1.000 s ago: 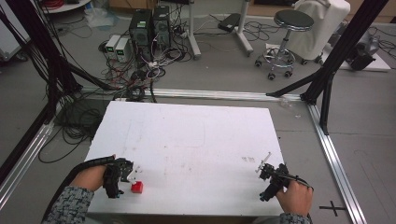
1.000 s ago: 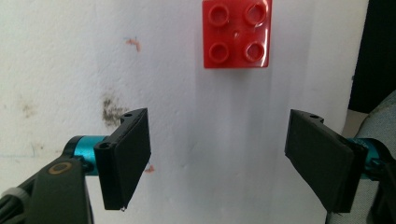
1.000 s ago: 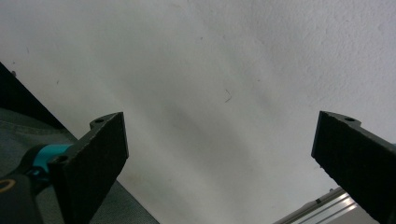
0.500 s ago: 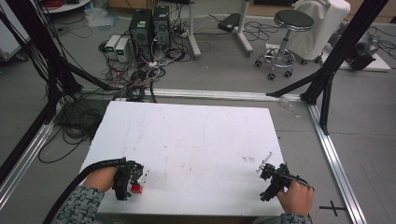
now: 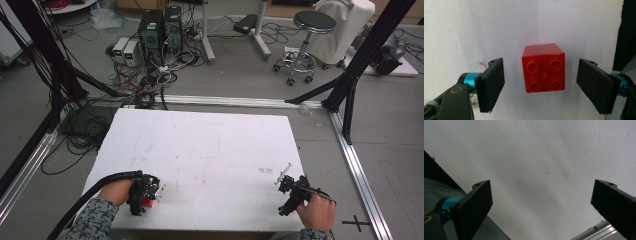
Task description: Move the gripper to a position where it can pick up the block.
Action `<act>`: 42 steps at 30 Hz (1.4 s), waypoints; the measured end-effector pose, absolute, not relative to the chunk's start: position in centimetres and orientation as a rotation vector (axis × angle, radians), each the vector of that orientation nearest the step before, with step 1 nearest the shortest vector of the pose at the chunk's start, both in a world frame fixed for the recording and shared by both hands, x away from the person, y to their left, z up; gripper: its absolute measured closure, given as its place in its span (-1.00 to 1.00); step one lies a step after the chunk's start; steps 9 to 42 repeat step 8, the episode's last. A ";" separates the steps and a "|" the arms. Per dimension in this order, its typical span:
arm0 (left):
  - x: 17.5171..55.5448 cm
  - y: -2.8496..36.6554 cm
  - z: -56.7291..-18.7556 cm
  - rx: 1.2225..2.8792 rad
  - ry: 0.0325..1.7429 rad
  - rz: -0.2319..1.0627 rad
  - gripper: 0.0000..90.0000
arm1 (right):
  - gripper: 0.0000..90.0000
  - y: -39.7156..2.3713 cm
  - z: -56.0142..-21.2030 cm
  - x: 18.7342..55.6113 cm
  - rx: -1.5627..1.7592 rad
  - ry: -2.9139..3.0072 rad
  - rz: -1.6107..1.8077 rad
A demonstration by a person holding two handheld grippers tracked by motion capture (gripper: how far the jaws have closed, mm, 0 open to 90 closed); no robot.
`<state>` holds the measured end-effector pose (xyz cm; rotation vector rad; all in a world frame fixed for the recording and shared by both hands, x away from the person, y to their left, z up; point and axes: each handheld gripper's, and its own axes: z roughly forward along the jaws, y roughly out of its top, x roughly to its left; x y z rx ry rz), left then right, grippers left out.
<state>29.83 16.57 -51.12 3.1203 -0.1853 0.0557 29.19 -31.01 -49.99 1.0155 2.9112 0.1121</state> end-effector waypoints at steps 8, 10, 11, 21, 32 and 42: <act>29.8 16.5 -51.1 3.114 -0.182 0.052 -0.49 | -0.94 -30.9 -50.0 29.2 1.008 2.915 0.114; 29.8 16.5 -51.1 3.114 -0.182 0.052 -0.49 | -0.94 -30.9 -50.0 29.2 1.008 2.915 0.114; 29.8 16.5 -51.1 3.114 -0.182 0.052 -0.49 | -0.94 -30.9 -50.0 29.2 1.008 2.915 0.114; 29.8 16.5 -51.1 3.114 -0.182 0.052 -0.49 | -0.94 -30.9 -50.0 29.2 1.008 2.915 0.114; 29.8 16.5 -51.1 3.114 -0.182 0.052 -0.49 | -0.94 -30.9 -50.0 29.2 1.008 2.915 0.114; 29.8 16.5 -51.1 3.114 -0.182 0.052 -0.49 | -0.94 -30.9 -50.0 29.2 1.008 2.915 0.114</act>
